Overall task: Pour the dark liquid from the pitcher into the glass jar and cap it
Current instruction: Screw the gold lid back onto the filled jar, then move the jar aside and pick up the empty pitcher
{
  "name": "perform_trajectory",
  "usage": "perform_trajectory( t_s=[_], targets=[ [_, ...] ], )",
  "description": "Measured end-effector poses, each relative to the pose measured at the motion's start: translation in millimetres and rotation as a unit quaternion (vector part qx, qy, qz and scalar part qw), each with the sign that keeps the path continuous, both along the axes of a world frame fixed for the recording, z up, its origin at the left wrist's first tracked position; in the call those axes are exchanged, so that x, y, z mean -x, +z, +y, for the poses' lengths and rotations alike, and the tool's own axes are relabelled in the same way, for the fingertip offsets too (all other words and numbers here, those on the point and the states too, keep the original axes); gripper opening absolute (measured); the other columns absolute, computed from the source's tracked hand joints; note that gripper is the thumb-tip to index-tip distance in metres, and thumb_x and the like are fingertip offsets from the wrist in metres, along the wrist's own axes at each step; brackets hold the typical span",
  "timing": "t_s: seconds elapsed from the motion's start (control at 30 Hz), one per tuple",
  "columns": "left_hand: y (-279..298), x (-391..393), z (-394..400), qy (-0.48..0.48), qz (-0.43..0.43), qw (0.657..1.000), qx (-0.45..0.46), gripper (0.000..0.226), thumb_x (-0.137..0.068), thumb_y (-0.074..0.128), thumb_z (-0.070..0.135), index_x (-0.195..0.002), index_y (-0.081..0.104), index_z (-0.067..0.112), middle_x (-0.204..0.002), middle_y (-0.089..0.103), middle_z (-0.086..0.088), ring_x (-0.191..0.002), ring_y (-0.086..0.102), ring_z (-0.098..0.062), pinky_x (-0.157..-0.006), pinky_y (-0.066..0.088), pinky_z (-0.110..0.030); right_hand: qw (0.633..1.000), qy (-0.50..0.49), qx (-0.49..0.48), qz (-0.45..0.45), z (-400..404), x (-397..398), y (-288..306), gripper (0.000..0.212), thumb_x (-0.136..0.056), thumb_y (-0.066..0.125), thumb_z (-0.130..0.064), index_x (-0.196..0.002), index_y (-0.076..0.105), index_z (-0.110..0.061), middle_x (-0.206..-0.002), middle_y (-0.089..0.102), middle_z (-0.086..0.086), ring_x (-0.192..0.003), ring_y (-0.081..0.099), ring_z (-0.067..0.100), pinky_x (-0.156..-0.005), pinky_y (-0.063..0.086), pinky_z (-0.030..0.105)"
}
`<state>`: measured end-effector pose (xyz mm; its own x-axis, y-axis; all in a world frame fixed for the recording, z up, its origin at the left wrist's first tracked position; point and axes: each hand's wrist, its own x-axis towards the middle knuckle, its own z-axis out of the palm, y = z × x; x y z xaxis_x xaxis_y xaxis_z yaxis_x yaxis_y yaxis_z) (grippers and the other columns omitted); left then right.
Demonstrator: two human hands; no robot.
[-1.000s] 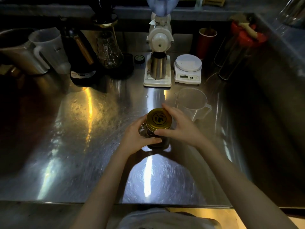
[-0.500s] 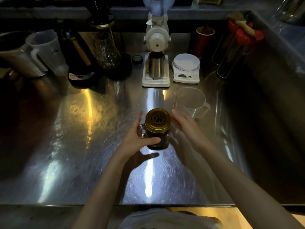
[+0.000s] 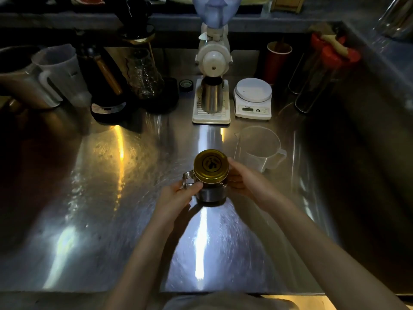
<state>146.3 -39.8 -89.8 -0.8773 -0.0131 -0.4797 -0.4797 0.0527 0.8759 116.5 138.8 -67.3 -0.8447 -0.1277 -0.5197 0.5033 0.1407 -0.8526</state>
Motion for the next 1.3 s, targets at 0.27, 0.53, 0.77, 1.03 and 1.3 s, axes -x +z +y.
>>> perform_trajectory(
  t_s=[0.27, 0.53, 0.77, 1.03, 1.3],
  targets=[
    [13.0, 68.2, -19.4, 0.033, 0.041, 0.999, -0.007, 0.043, -0.065, 0.075, 0.037, -0.098, 0.064, 0.012, -0.099, 0.068, -0.009, -0.098, 0.062, -0.022, -0.089, 0.048, -0.034, 0.999, -0.019, -0.026, 0.013, -23.4, 59.9, 24.1, 0.055, -0.093, 0.036, -0.051, -0.120, 0.055, -0.007, -0.124, 0.059, 0.014, -0.113, 0.053, 0.026, -0.102, 0.040, 0.040],
    [8.4, 138.0, -30.7, 0.047, 0.018, 0.996, -0.068, 0.051, -0.062, 0.078, 0.030, -0.102, 0.062, 0.004, -0.096, 0.071, -0.014, -0.091, 0.068, -0.029, -0.086, 0.053, -0.045, 0.996, -0.078, 0.031, 0.001, -44.1, 118.4, 21.4, 0.050, -0.094, 0.037, -0.047, -0.119, 0.055, -0.008, -0.114, 0.062, 0.010, -0.088, 0.057, 0.013, -0.071, 0.043, 0.022],
    [-6.1, 159.2, -34.7, 0.065, 0.015, 0.997, -0.046, 0.044, -0.073, 0.071, 0.023, -0.109, 0.058, 0.002, -0.096, 0.070, -0.011, -0.087, 0.068, -0.020, -0.075, 0.055, -0.030, 0.995, -0.098, 0.004, -0.020, -62.6, 143.0, 2.7, 0.053, -0.095, 0.031, -0.049, -0.124, 0.054, -0.012, -0.127, 0.059, 0.012, -0.116, 0.052, 0.024, -0.108, 0.033, 0.046],
    [-11.0, 156.4, -32.8, 0.072, 0.025, 0.996, -0.039, 0.028, -0.075, 0.069, 0.025, -0.098, 0.062, 0.011, -0.098, 0.068, -0.007, -0.092, 0.065, -0.019, -0.065, 0.054, -0.022, 0.995, -0.076, -0.062, 0.018, -63.8, 148.1, -1.4, 0.055, -0.096, 0.026, -0.048, -0.122, 0.055, -0.008, -0.125, 0.059, 0.016, -0.115, 0.052, 0.026, -0.106, 0.035, 0.044],
    [2.2, 151.0, -24.3, 0.069, 0.045, 0.995, 0.049, 0.040, -0.078, 0.067, 0.029, -0.113, 0.058, 0.012, -0.114, 0.064, -0.010, -0.101, 0.059, -0.020, -0.090, 0.047, -0.040, 0.971, -0.010, -0.197, 0.134, -52.8, 145.5, 17.1, 0.038, -0.095, 0.040, -0.034, -0.101, 0.061, -0.003, -0.098, 0.063, 0.016, -0.089, 0.056, 0.027, -0.072, 0.038, 0.029]
  ],
)
